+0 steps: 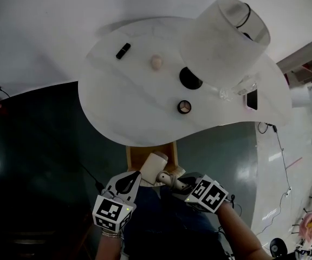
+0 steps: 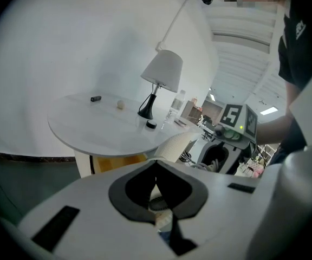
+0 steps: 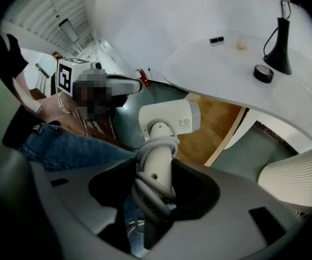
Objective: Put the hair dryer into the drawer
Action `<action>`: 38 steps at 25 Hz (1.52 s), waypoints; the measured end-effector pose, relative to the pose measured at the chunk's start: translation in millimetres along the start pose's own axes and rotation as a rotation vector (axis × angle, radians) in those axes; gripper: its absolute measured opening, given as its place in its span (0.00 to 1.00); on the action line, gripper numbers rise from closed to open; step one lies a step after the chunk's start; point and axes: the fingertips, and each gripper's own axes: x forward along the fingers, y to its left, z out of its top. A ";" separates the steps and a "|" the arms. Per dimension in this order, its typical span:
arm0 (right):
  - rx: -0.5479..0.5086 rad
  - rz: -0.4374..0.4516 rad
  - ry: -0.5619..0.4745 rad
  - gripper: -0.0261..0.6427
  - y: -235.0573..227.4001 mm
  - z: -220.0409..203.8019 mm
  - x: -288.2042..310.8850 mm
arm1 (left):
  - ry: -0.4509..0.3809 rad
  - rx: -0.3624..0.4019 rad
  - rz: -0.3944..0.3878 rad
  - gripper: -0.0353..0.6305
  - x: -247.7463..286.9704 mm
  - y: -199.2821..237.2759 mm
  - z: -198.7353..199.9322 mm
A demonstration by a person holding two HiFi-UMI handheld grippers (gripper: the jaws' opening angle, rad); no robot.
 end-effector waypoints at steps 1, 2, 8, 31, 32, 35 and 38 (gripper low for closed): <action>0.015 -0.004 0.013 0.37 -1.7 1.0 2.1 | 0.009 0.004 0.000 0.08 1.6 0.8 -1.7; 0.024 -0.011 0.027 0.37 -4.0 1.6 4.0 | 0.015 0.006 -0.001 0.08 3.3 1.7 -2.7; 0.080 -0.047 0.105 0.37 -17.8 5.7 14.2 | 0.038 0.021 -0.005 0.08 13.1 7.6 -5.9; 0.112 -0.230 0.070 0.37 -68.1 51.9 77.5 | 0.103 0.092 -0.061 0.08 32.8 30.6 -16.8; 0.114 -0.242 0.066 0.37 -69.0 52.9 80.5 | 0.107 0.095 -0.064 0.08 32.4 31.2 -18.1; 0.107 -0.278 0.058 0.37 -72.4 56.1 88.5 | 0.122 0.103 -0.075 0.08 32.8 31.2 -22.5; 0.096 -0.319 0.048 0.37 -76.1 58.5 94.9 | 0.132 0.116 -0.084 0.08 36.0 31.6 -26.1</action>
